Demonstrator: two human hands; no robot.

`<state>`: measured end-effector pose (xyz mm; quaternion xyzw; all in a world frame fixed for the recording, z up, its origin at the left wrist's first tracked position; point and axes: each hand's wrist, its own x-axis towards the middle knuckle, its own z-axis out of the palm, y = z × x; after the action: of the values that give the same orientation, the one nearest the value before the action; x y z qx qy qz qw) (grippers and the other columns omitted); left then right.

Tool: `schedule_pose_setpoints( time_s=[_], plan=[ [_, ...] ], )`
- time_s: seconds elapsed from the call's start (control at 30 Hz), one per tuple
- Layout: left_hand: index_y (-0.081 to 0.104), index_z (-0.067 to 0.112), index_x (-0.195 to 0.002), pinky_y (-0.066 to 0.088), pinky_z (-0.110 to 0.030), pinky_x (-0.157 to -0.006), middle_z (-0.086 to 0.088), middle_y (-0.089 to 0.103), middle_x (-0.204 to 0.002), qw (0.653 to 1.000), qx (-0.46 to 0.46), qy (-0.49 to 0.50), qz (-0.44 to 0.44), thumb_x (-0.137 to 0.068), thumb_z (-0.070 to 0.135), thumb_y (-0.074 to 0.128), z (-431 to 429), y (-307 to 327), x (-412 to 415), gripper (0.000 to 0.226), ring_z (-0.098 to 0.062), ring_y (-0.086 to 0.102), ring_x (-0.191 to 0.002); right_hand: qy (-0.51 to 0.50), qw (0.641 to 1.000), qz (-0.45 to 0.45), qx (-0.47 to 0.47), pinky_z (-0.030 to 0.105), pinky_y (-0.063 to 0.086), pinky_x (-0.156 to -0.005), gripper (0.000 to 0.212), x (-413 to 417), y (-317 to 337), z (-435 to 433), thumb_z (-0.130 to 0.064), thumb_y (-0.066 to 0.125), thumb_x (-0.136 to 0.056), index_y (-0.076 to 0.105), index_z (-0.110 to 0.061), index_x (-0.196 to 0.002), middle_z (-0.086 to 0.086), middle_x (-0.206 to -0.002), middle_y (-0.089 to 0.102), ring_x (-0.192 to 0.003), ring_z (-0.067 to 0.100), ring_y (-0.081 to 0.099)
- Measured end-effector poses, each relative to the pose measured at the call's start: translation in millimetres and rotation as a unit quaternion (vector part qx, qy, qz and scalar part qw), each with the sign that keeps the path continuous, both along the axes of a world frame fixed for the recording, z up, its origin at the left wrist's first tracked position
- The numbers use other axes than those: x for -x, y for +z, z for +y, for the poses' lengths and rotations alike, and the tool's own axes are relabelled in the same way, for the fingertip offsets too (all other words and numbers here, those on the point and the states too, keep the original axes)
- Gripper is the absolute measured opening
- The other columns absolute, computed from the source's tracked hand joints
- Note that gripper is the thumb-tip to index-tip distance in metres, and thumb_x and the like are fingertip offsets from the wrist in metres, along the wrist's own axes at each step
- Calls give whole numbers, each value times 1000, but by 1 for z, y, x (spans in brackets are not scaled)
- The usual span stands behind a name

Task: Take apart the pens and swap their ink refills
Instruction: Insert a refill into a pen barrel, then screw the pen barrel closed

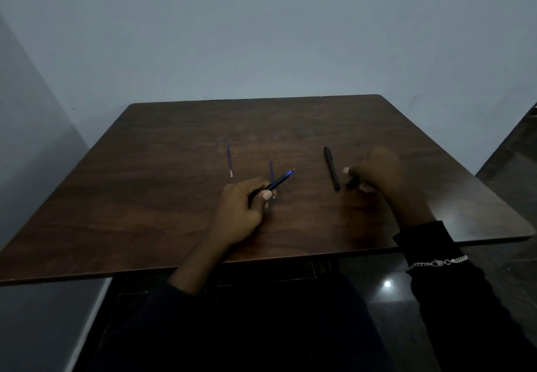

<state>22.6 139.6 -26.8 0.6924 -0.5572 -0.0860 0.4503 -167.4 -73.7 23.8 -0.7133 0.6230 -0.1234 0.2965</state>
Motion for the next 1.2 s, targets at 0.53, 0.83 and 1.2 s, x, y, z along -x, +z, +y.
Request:
schedule_pose_setpoints(
  time_s=[0.53, 0.83, 1.2],
  plan=[
    [78, 9, -95, 44, -22, -63, -3, 70, -73, 1000, -10, -6, 9, -101, 7, 60, 1, 4, 3, 19, -12, 63, -68, 52, 988, -79, 126, 24, 49, -50, 9, 5, 1, 0, -12, 75, -86, 75, -4, -82, 10, -79, 74, -60, 14, 67],
    [77, 9, -97, 49, -39, -72, -9, 71, -77, 1000, -17, 2, -4, -101, 8, 60, 1, 2, 2, 17, -25, 66, -74, 133, 833, -537, 22, 28, 62, -70, 19, -29, -20, 68, -2, 68, -95, 71, -17, -107, 11, -96, 74, -89, 27, 79],
    [77, 7, -97, 50, -44, -72, -12, 71, -76, 1000, -11, 2, -8, -101, 6, 61, 1, 3, 3, 17, -29, 66, -74, 146, 812, -564, 22, 26, 62, -69, 19, -37, -23, 85, 3, 66, -95, 70, -13, -105, 11, -95, 73, -90, 28, 78]
  ],
)
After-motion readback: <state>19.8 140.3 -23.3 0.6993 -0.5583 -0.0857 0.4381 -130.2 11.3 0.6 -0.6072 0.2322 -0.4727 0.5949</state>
